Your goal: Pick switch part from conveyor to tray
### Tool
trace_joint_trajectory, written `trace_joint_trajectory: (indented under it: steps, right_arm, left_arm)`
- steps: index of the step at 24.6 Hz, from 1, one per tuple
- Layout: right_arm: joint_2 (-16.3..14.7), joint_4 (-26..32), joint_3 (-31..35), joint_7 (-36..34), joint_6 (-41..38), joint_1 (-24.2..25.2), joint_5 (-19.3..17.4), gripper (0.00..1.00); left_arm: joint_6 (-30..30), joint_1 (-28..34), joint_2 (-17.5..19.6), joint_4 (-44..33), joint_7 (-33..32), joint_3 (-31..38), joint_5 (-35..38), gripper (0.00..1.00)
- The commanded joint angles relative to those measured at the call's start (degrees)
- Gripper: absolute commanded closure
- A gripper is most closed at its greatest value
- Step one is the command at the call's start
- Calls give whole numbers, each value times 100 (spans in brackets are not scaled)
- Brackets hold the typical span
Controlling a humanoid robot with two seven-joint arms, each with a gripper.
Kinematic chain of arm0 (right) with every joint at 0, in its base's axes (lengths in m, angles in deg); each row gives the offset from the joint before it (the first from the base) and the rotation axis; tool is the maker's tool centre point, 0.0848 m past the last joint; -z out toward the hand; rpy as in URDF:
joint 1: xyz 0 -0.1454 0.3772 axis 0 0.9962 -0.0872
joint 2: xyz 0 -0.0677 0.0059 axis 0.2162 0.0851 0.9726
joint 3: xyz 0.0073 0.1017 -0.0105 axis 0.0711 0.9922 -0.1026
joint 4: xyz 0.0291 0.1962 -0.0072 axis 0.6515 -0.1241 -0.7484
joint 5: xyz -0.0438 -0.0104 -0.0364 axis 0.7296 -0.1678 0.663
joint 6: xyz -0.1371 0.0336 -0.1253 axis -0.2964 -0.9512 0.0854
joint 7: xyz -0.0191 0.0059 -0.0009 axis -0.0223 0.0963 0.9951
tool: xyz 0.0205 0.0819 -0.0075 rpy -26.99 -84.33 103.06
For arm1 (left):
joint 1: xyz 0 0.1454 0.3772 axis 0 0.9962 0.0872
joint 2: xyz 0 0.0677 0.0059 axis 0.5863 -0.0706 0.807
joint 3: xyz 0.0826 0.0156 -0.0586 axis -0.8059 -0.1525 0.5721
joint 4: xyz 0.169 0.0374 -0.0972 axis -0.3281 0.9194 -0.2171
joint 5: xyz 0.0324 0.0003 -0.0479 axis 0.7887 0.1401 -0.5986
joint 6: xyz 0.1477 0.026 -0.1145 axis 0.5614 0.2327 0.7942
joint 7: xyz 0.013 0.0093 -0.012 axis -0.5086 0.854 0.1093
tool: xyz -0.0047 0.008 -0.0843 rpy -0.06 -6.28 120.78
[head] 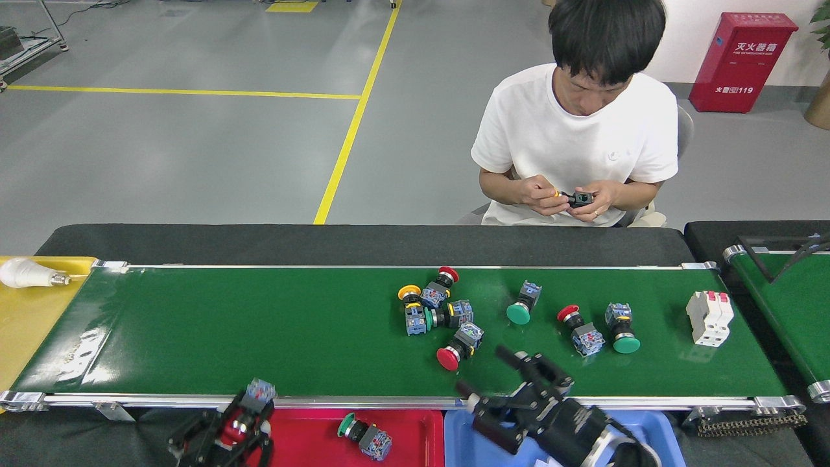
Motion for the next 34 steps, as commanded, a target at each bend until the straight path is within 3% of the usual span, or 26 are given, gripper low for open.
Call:
trace_joint_trajectory:
  steps: [1,3,4,7,10,13,16,20,25,29,33,34]
  right_arm:
    - [-155,83,351,-157,760,-24,70,2]
    - [-287,92,633,-614,1243,126,290,2]
    - [-313,92,694,-947,1445,222,395,2]
    - [-357,215,720,-1757,1683,705,510,2]
    - [-463,488,685,-1845,1551,1365,510,1]
    - [-454,470,633,-1757,1428,1312,545,2]
    - [-419,356,-44,-1230,1472,891,694,2]
    - [-190,-31,-720,-984,1788,434,1045,2]
    - [-155,-928,-1538,-984,2632,-305,1301,2]
    - [-94,-1701,-2022,-1019,3335,-1026,1309,3]
    - [-164,-1833,-2154,-1080,3370,-1193,1274,33]
    - [-155,-1824,-2154,-1098,3309,-1201,1274,54]
  left_arm:
    - [-6,28,-14,-106,201,-125,156,63]
    - [-24,37,-93,-115,271,-125,156,28]
    - [-24,37,-128,-115,280,-90,147,0]
    - [-15,37,-146,-115,280,6,139,0]
    - [3,37,-154,-168,280,208,-81,0]
    - [-24,37,-163,-186,166,437,-529,0]
    - [-32,19,-251,-186,-344,964,-1127,0]
    - [-32,11,-242,-142,-449,1430,-1329,0]
    - [-24,-112,-207,-177,-458,1369,-1285,0]
    - [-15,-719,-198,-80,-493,833,-767,0]
    - [-15,-1141,-242,157,-502,323,-398,0]
    - [-6,-1176,-233,184,-502,191,-318,0]
